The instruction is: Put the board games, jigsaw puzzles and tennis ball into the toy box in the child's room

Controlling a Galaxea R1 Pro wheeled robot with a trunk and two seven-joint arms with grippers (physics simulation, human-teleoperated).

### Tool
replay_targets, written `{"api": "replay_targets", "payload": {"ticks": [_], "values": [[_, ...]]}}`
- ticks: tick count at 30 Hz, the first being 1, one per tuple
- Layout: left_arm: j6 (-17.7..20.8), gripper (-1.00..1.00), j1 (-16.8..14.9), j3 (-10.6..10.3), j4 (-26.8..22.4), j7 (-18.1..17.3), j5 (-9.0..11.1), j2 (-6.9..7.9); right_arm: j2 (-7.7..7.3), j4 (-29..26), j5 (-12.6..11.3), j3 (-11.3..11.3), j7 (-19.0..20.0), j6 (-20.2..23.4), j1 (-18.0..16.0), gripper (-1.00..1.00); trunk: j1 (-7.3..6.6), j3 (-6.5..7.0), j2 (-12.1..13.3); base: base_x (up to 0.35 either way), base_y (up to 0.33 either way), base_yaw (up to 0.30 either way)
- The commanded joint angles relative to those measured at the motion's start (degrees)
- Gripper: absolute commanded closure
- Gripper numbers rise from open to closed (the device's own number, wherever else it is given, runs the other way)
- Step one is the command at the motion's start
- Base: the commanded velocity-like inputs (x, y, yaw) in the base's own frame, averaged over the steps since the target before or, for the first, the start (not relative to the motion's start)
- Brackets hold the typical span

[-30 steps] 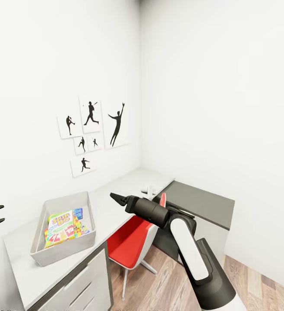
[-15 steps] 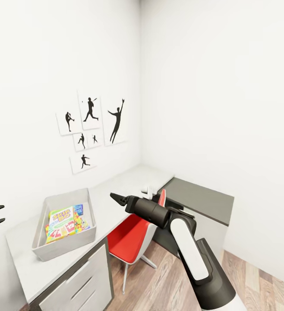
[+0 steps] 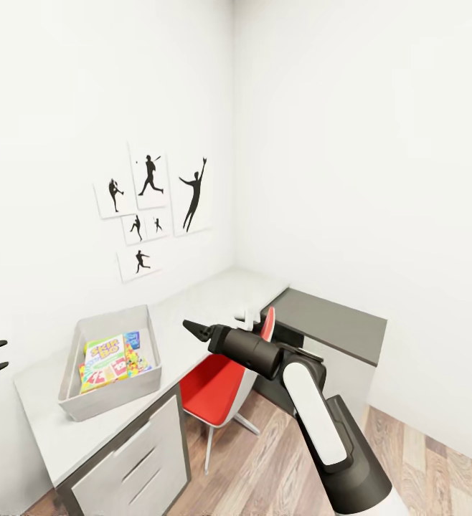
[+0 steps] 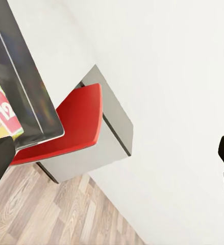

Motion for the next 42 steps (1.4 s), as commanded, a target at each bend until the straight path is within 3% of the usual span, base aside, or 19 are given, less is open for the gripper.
{"api": "replay_targets", "payload": {"ticks": [1,42], "values": [[0.6,-1.0,0.0,-0.5,0.0,-0.2,0.5,0.02,0.02,0.0,0.2,-0.1,0.3,0.3,0.0,-1.0,0.02,-0.12,0.0,-0.011,0.0,0.0],[0.6,-1.0,0.0,-0.4,0.0,-0.2,0.5,0.02,0.1,0.1,0.2,0.1,0.3,0.2,0.0,-1.0,0.02,-3.75,0.0,-0.008,0.003,0.0]]}}
